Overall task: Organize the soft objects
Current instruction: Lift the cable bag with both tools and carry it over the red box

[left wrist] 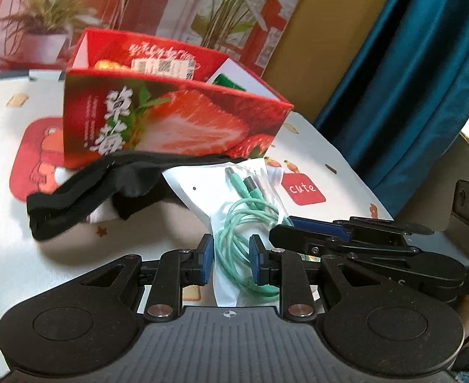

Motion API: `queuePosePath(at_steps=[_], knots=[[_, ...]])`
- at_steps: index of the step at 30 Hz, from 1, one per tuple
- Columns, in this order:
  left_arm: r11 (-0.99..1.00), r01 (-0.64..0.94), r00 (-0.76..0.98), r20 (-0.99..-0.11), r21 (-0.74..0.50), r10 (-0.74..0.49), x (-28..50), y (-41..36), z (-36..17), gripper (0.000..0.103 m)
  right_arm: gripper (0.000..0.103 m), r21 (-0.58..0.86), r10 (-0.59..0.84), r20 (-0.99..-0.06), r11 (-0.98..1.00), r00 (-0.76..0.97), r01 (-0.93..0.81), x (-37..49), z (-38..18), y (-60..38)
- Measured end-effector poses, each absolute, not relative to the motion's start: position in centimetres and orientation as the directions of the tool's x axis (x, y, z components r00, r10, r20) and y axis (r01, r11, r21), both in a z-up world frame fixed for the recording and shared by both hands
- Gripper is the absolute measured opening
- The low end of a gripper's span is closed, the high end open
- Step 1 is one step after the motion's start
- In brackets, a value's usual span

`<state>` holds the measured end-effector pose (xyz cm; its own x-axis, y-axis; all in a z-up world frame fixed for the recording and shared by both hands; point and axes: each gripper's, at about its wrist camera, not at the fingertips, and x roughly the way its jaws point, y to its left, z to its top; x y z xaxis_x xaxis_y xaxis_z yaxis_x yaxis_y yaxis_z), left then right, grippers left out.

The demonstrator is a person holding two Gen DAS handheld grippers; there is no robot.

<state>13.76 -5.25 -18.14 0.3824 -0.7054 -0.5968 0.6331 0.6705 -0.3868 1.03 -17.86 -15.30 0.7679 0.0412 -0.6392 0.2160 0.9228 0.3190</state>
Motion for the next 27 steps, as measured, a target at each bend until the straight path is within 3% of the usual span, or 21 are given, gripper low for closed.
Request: queuePosePath(at_steps=[10, 27], knots=[[0.656, 0.66, 0.424, -0.54, -0.367, -0.728, 14.8, -5.3, -15.8, 0.025, 0.022, 0.321, 0.021, -0.583, 0.924, 0.812, 0.206, 1.5, -13.6, -18.7], [0.668, 0.676, 0.498, -0.474, -0.312, -0.726, 22.3, -6.9, -10.5, 0.025, 0.022, 0.299, 0.027, -0.493, 0.944, 0.87, 0.14, 10.0, -9.3, -23.3]])
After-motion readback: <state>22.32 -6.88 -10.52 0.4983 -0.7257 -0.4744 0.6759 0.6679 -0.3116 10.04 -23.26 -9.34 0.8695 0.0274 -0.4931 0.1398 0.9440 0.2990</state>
